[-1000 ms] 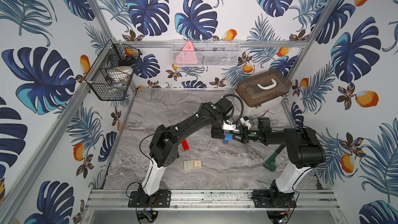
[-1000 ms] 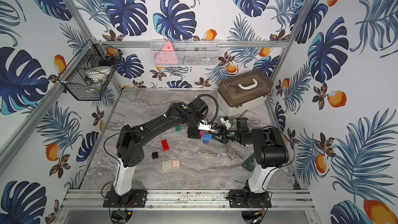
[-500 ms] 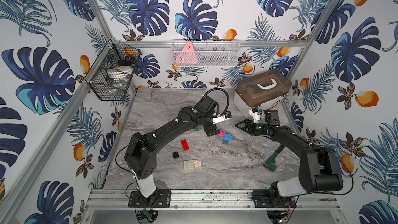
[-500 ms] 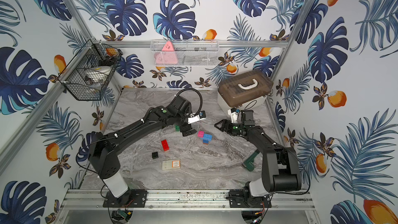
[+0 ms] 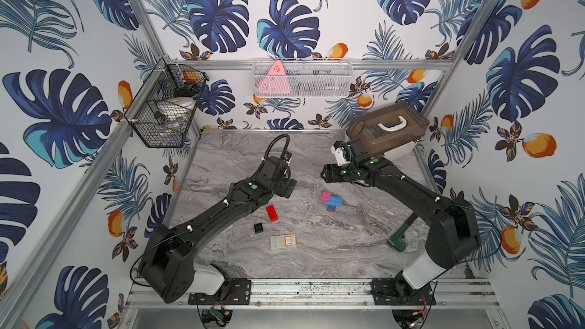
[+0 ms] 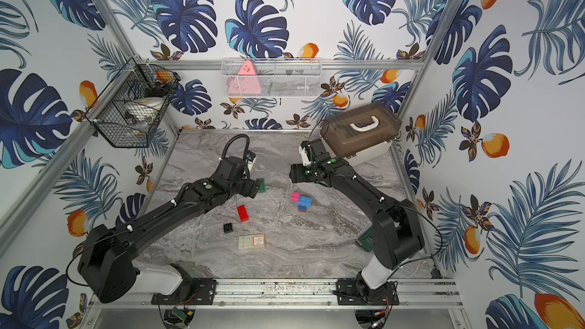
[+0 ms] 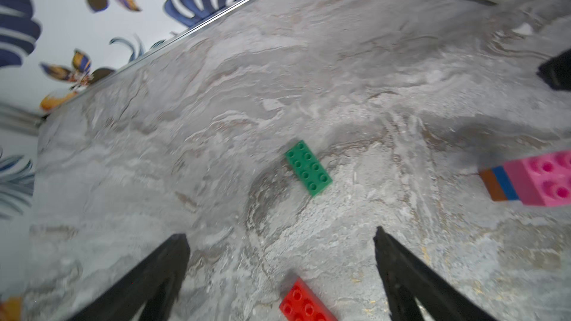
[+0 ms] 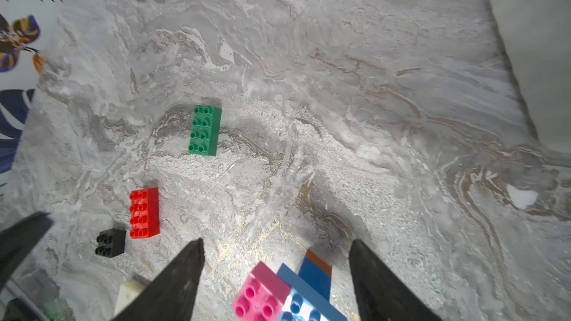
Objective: Assemble a spoon with lego
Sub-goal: Move the lego brick at the center of the board.
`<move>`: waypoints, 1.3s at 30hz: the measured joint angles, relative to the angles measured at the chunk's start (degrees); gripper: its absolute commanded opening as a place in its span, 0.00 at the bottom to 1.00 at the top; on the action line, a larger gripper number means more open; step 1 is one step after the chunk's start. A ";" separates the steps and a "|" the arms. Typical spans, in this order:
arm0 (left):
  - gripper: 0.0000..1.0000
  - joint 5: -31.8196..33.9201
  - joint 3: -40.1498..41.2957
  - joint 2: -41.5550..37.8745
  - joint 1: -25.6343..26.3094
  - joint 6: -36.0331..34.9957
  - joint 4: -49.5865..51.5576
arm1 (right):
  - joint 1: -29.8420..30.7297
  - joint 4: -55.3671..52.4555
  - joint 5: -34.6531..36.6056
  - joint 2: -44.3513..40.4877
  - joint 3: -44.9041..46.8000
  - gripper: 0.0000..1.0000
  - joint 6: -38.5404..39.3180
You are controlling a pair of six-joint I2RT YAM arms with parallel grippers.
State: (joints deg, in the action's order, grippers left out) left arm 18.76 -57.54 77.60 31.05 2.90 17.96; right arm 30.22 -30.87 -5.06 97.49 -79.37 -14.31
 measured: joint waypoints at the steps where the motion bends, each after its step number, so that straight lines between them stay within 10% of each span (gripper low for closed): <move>1: 0.99 1.20 2.38 -2.05 -0.04 2.32 -0.37 | 1.22 -0.55 0.96 2.75 -2.71 0.78 -0.22; 14: 0.98 5.22 13.44 -11.63 -0.24 14.97 0.55 | 11.87 -9.55 2.01 32.50 -30.82 0.73 -1.18; 39: 0.97 4.31 14.91 -12.31 -0.24 15.52 1.40 | 14.29 -9.25 9.62 42.86 -39.63 0.52 -1.09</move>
State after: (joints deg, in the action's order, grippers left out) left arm 23.07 -42.63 65.30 30.81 18.41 19.35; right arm 44.51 -40.12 4.56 140.35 -119.00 -15.40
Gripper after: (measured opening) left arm 0.966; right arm 0.543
